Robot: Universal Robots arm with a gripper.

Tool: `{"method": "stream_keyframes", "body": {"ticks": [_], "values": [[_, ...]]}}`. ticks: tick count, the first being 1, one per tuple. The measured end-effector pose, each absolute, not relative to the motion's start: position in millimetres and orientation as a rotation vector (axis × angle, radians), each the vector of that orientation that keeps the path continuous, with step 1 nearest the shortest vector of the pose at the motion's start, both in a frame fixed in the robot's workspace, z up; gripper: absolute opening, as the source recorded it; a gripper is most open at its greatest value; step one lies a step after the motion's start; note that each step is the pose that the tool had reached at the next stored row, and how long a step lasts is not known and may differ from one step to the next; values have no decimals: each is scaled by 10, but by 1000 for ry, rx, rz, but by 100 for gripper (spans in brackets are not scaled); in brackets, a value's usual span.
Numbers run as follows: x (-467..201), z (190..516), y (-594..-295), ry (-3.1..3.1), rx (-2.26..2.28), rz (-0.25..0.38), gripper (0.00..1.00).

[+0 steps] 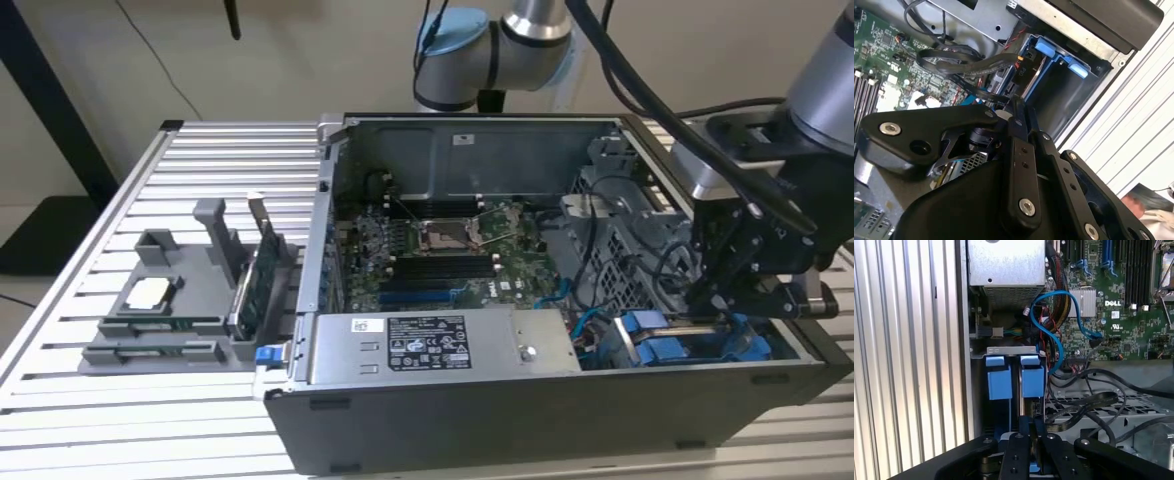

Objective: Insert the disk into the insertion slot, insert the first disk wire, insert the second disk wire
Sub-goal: 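Insert the second disk wire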

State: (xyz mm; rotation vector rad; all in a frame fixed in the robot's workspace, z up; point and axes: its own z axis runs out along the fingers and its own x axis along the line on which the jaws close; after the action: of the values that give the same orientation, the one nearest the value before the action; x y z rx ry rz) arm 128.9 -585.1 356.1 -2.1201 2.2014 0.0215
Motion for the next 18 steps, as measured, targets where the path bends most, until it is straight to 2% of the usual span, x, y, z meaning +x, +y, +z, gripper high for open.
{"method": "stream_keyframes", "body": {"ticks": [18], "values": [[1323,3474,-5774,2200,-2121,21,16]]}}
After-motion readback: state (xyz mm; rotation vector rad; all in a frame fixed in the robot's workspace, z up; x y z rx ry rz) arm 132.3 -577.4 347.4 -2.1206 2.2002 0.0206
